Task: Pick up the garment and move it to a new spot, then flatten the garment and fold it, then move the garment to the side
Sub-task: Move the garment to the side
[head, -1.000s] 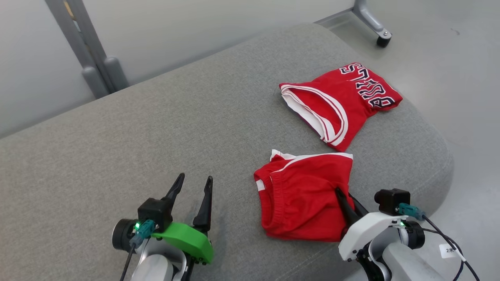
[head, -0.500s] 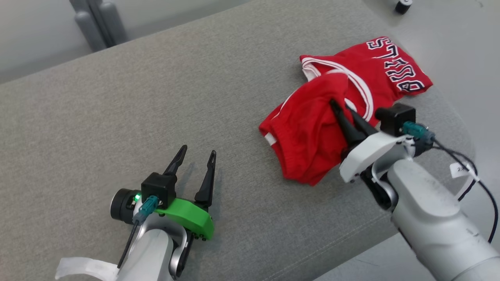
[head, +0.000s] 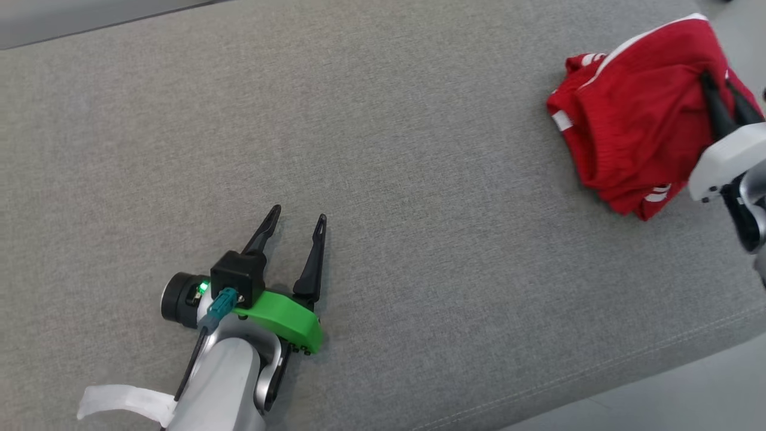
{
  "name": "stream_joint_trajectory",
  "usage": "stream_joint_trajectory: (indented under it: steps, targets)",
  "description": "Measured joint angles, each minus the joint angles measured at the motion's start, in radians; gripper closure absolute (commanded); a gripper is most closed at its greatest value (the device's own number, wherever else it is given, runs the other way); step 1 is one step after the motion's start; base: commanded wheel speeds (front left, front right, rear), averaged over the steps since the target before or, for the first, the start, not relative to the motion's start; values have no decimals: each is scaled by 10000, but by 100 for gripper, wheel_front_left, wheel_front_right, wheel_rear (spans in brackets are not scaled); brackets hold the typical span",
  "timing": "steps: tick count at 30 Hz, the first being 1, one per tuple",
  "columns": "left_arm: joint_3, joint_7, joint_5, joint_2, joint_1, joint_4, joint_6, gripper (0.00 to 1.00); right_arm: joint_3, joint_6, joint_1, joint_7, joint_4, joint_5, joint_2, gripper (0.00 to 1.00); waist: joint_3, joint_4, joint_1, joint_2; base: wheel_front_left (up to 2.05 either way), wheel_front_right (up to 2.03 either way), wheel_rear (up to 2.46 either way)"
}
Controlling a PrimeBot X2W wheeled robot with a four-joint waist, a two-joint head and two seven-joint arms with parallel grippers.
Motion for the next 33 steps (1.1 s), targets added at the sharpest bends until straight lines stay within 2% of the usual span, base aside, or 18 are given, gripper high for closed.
stream_joint_trajectory:
  steps: [4, 5, 6, 9, 12, 16, 20, 25, 27, 33]
  targets:
    - [92, 0, 138, 2, -19, 6, -10, 0, -456, 2, -145, 0, 1030, -343, -443, 100, 225, 300, 0, 0, 0, 0, 0]
    - [119, 0, 174, 2, -24, 17, -12, 0, -596, 2, -180, -2, 1411, -441, -497, 62, 272, 365, 0, 0, 0, 0, 0]
    - [138, 0, 199, -2, -29, 19, -13, 0, -771, 0, -216, 4, 1756, -552, -543, 0, 311, 422, 0, 0, 0, 0, 0]
    - [222, 0, 221, 0, -40, 23, -42, 0, -1546, 0, -428, 2, 2150, -909, -685, 0, 418, 556, 0, 0, 0, 0, 0]
    - [282, 0, 284, 0, -48, 71, -54, 0, -2433, 0, -394, 0, 1868, -1645, -662, 0, 446, 637, 0, 0, 0, 0, 0]
    - [349, 0, 270, 2, -40, 188, -54, 0, -3935, 0, 328, 0, 328, -2600, 150, 0, 302, 639, 0, 0, 0, 0, 0]
    - [345, 0, 257, 0, 19, 217, -21, 0, -4541, 0, 1300, 0, -1152, -3035, 1406, 0, 64, 632, 0, 0, 0, 0, 0]
    - [422, 0, 138, 0, 273, 314, 94, 0, -3701, 0, 2245, 0, -2288, -2886, 2464, 0, -336, 651, 0, 0, 0, 0, 0]
    - [433, 0, 109, 2, 381, 359, 96, 0, -3519, 0, 2559, 0, -2577, -2456, 2807, 0, -515, 681, 0, 0, 0, 0, 0]
    - [541, 0, -15, 2, 679, 514, 255, 0, -2535, 0, 3293, 0, -3118, -2203, 3354, 0, -1043, 861, 0, 0, 0, 0, 0]
